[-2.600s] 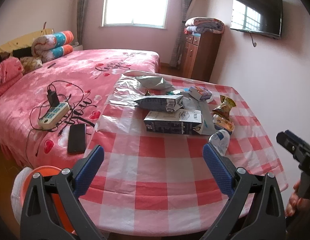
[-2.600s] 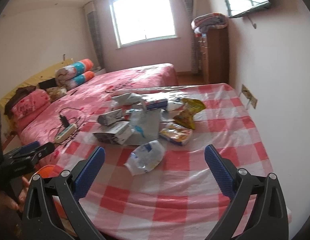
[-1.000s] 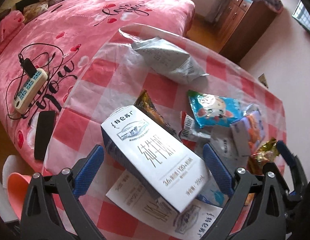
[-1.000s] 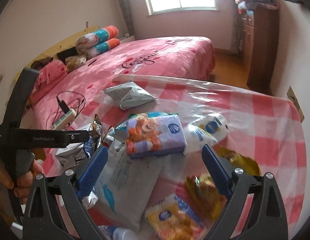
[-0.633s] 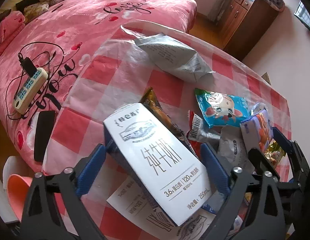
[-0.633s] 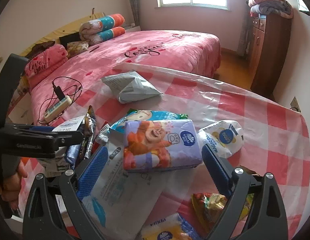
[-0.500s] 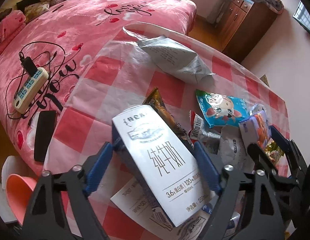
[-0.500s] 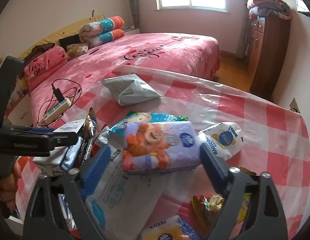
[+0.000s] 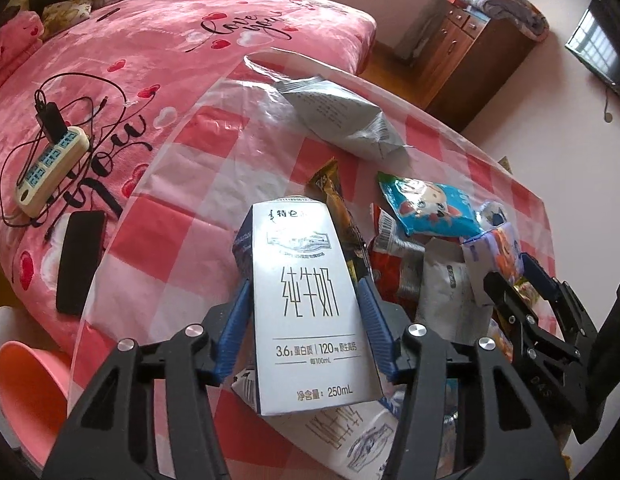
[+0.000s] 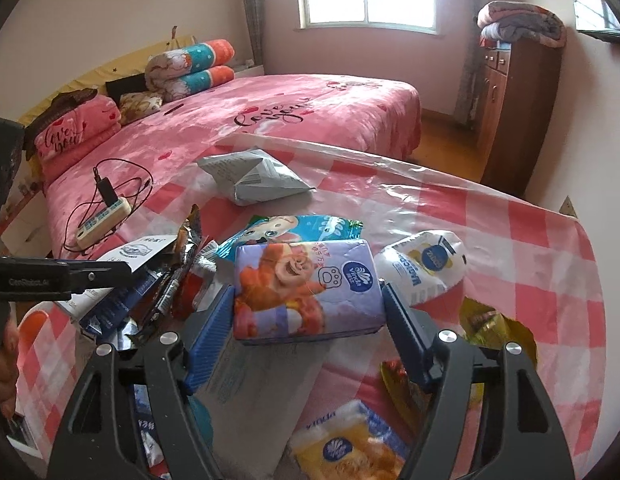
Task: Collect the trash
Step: 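Carry the milk carton and tissue pack over the orange bucket with both tools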
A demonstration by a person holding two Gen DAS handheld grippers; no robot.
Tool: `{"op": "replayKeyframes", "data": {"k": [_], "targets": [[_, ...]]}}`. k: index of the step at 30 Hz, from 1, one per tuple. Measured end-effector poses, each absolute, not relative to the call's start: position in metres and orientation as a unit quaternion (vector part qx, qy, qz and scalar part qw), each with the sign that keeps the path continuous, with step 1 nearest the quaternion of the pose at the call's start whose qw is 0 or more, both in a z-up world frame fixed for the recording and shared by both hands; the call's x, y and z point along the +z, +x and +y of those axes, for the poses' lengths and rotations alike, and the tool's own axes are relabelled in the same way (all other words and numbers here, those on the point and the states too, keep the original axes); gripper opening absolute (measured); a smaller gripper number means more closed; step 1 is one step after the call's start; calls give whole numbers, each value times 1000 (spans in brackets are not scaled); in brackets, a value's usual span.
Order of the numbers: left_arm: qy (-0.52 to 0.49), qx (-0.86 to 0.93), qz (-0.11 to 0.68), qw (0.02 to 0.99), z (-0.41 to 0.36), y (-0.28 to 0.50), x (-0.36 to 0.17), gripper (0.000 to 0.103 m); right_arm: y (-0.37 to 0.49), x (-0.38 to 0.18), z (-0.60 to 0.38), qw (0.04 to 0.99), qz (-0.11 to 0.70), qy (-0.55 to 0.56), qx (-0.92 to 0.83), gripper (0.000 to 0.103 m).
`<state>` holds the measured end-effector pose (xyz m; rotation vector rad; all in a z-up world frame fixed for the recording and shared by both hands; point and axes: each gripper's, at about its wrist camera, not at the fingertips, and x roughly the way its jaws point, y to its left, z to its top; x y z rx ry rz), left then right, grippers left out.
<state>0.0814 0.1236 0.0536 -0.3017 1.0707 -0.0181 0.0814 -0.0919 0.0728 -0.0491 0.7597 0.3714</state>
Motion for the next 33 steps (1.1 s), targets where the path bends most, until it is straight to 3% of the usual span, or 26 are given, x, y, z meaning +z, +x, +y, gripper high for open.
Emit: {"op": "replayKeyframes", "data": {"k": [33], "targets": [[-163,-81,429,885,176,-37,84,55,-35,102,-34,906,347,19,241,74]]}}
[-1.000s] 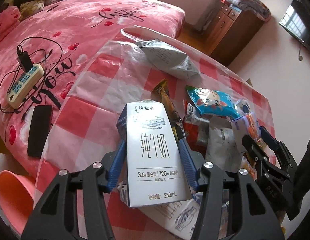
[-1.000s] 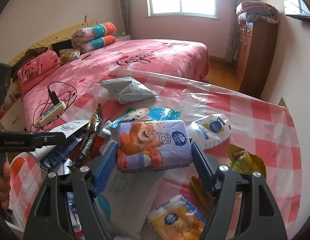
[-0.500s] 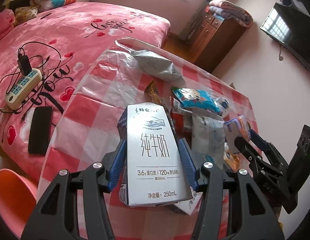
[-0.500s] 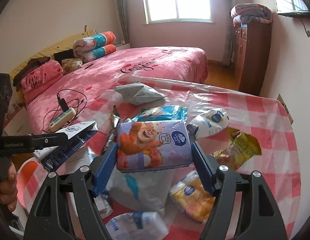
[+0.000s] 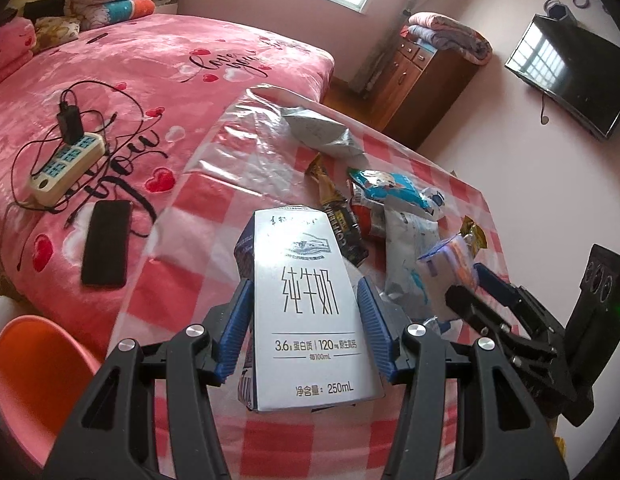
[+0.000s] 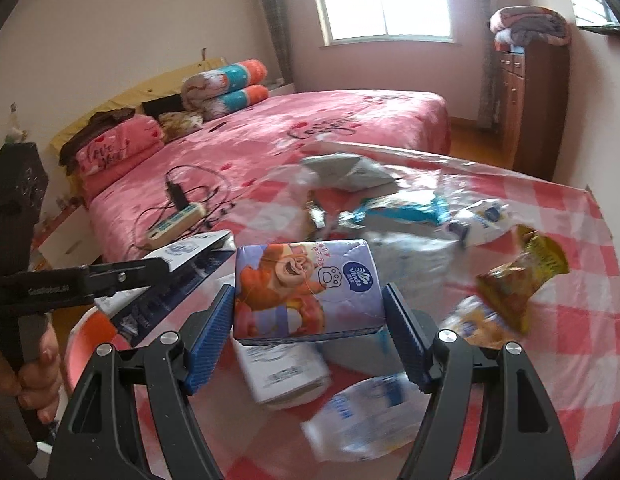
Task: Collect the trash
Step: 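Carry the milk carton and tissue pack over the orange bucket with both tools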
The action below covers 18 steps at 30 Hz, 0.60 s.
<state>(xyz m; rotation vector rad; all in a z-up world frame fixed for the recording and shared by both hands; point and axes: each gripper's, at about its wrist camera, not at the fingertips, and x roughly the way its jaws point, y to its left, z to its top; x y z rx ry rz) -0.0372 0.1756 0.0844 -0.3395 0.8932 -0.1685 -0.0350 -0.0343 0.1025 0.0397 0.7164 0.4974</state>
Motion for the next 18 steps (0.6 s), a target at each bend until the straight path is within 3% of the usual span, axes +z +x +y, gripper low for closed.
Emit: {"op": "replayKeyframes", "data": {"k": [18], "targets": [[-196,17,416,888,292,-123,62,55,-92,91,101,846,371,-35,380,74]]}}
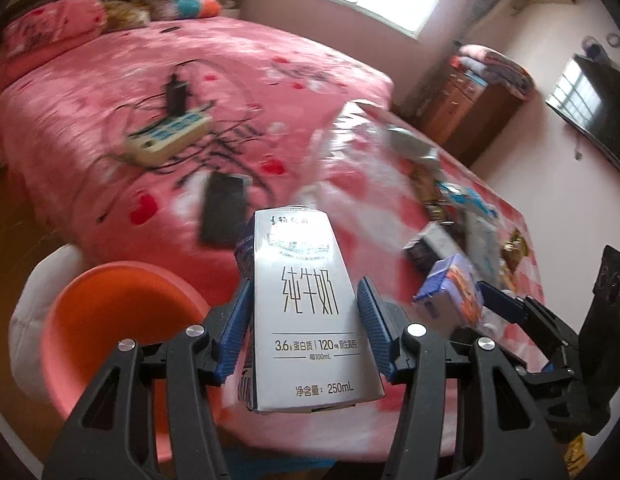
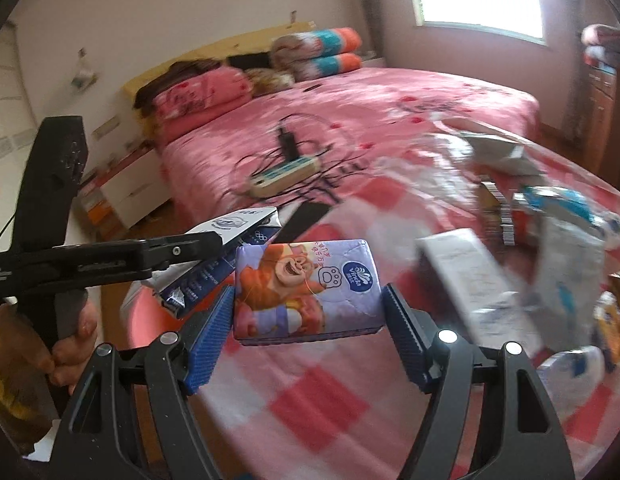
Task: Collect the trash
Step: 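Carry the milk carton and tissue pack over the orange bucket with both tools, then open both tools to drop the carton and tissue pack into the bucket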
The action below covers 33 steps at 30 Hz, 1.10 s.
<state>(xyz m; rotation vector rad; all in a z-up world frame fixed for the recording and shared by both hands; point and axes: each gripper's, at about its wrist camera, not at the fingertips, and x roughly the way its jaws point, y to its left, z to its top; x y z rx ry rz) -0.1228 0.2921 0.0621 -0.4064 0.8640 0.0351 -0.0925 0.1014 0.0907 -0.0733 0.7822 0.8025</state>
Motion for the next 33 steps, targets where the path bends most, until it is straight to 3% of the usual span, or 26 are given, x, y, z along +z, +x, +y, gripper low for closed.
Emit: {"op": "replayKeyframes", "data": {"k": [16,33], "targets": [[-231,125,447,855,395,-185,-7,55,-132,61,231,777,388,-134,478,74],[-258,149,460,837,429,-202,-54,55,-152,20,284,745,399,-212,491,77]]}}
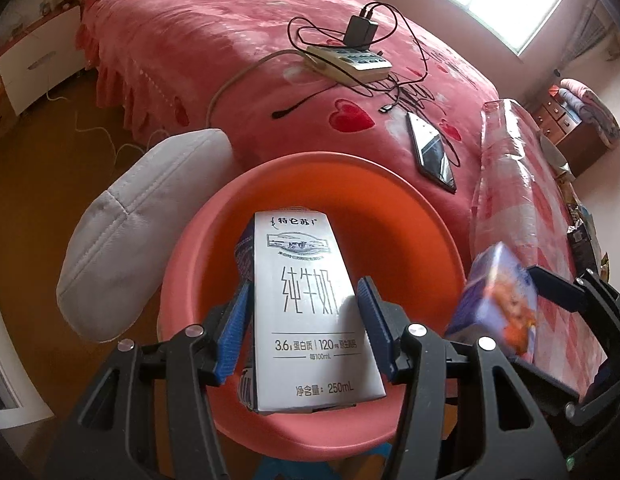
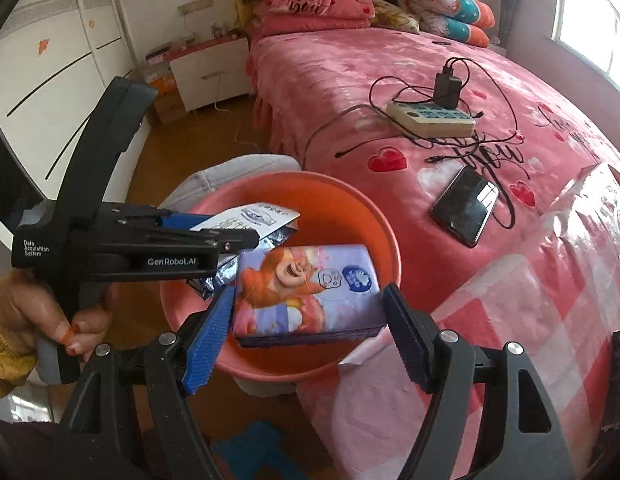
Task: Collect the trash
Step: 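Open both tools to drop the carton and tissue pack into the bucket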
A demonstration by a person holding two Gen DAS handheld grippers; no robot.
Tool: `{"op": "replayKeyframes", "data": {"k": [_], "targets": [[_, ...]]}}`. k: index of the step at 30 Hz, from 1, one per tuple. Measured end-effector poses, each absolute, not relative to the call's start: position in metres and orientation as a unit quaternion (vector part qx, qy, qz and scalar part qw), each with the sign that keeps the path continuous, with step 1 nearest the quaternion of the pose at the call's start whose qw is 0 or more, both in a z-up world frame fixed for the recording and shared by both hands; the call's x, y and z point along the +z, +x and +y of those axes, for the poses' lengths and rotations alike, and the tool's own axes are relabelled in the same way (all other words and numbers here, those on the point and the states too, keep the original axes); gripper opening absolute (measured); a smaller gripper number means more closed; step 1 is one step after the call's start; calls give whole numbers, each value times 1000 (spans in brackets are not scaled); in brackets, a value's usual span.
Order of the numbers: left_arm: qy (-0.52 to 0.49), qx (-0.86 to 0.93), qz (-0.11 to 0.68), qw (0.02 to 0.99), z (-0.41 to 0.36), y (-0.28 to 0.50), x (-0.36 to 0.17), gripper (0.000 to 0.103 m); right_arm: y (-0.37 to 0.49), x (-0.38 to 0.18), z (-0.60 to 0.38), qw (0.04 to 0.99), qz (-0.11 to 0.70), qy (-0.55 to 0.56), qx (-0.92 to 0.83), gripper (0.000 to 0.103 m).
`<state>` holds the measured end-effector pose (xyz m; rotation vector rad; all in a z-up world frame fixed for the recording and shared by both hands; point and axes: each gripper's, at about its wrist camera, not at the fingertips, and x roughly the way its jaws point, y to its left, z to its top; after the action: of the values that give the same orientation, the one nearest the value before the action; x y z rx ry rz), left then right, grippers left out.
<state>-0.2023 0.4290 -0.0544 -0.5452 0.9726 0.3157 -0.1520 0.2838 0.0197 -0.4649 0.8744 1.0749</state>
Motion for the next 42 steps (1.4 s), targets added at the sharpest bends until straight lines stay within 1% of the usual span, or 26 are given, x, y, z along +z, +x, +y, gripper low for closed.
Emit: {"op": "replayKeyframes", "data": {"k": [1,2,3,4,7,9,11,14,22,27,34,36,42], "targets": [[-260,151,459,836,430,-203,-56,55,-152,19,284,744,400,-212,491,80],[-261,152,459,835,432,-203,-57,55,-153,19,283,747,398,-212,488,85],[-261,155,459,835,432,-203,-58,58,-153,20,282,750,396,-211,487,90],[-261,158,457,836,433,-204,-58,63,-152,21,281,752,394,-208,486,90],[-258,164,444,842,434,-205,-55,70,-146,26,274,760,393,-188,483,90],[-251,166,435,849,433,-206,-52,74,-144,28,269,764,393,-178,480,90],[-243,167,421,858,433,-207,-48,76,-142,31,263,771,391,-165,475,90],[-223,173,400,872,430,-209,-39,82,-139,36,251,782,385,-147,467,90],[-192,159,377,892,414,-204,-16,82,-124,50,210,812,377,-88,437,90],[-162,148,384,897,394,-195,-4,82,-120,55,186,826,370,-69,419,90],[-161,119,391,898,370,-183,6,82,-117,59,155,845,355,-47,396,90],[-152,114,391,900,361,-179,9,82,-117,60,144,848,354,-37,392,94],[-136,98,396,903,337,-166,19,82,-114,63,115,855,348,-6,385,94]]}}
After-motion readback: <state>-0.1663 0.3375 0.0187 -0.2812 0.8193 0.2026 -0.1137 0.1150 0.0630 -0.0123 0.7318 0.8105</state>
